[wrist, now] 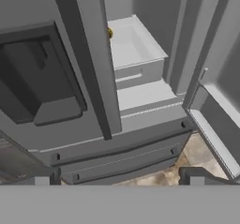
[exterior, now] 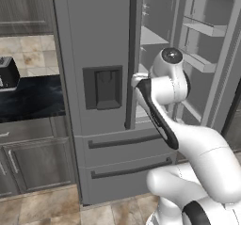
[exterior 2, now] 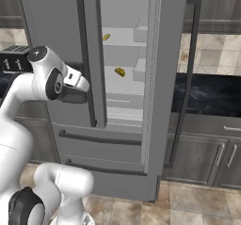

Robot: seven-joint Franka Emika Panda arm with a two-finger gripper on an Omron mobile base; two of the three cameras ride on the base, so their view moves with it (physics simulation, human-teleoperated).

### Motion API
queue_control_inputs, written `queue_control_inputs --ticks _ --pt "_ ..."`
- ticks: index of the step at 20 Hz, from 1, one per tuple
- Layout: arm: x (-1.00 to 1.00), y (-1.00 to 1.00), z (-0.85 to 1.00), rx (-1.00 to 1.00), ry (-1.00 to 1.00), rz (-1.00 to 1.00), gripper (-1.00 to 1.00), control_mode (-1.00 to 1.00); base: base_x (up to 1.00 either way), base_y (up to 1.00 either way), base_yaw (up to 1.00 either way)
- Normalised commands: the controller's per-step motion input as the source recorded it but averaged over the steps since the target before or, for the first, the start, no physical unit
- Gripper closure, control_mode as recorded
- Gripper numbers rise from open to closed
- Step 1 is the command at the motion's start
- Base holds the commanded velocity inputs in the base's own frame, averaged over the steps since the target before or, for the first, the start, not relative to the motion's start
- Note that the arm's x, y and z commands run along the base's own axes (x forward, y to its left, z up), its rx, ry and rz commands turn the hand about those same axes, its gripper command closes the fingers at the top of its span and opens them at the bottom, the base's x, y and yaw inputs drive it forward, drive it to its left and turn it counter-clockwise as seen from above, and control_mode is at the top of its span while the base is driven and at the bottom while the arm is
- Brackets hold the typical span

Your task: Retrieve the butter from the fridge and place it on a plate on the dining table. Then retrieve the butter knife by the fridge and place it near the plate.

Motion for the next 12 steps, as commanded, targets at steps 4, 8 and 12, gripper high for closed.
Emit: queue_control_inputs --ticks 4,8,12 --pt "0.06 0.01 0.0 0.0 0.0 -0.02 -1.0 -1.0 0.0 0.0 0.0" --pt "0.5 0.0 0.03 0.0 -0.07 0.17 -1.0 -1.0 0.0 0.0 0.0" --pt "0.38 0.0 0.23 0.0 -0.25 0.16 -1.0 -1.0 0.0 0.0 0.0"
